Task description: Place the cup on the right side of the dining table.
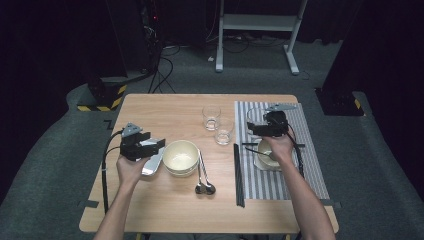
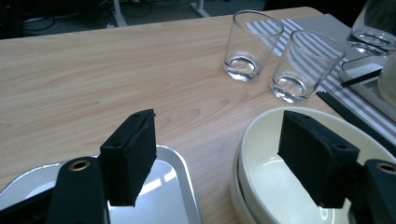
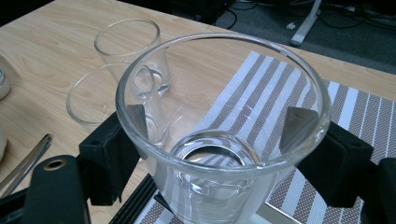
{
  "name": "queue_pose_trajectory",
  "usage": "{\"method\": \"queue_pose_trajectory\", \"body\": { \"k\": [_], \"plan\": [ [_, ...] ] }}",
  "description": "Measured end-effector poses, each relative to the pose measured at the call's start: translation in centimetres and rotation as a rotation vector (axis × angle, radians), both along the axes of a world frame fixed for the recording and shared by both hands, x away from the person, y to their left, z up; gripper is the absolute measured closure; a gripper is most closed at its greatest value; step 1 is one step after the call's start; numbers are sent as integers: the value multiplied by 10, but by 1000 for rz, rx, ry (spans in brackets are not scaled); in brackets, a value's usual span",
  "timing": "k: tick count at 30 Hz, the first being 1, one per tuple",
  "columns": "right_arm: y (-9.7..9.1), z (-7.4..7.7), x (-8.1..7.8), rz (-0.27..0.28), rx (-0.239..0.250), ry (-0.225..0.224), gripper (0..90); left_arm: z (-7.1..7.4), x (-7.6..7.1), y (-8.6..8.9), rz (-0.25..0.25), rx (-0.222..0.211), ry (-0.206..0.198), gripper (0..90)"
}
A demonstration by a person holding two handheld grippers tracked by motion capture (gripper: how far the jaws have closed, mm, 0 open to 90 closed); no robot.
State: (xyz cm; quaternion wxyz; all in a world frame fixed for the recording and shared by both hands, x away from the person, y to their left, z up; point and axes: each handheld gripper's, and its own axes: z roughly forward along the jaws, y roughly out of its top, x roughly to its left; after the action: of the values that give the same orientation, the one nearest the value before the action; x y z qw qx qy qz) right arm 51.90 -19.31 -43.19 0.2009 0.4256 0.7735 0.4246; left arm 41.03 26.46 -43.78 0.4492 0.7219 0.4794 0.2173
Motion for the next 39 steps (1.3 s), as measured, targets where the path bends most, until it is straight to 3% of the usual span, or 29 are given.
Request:
{"method": "queue_pose_trajectory", "body": {
  "k": [17,29,39],
  "plan": [
    [3,-9,11,-25,-23,17,200,-23,-25,16,52,2,12,278],
    [2,-9,12,-32,-24,17,200,-41,-44,16,66,24,24,277],
    [2,-9,12,-36,-31,18,200,-57,-63,16,93,6,30,277]
  ]
}}
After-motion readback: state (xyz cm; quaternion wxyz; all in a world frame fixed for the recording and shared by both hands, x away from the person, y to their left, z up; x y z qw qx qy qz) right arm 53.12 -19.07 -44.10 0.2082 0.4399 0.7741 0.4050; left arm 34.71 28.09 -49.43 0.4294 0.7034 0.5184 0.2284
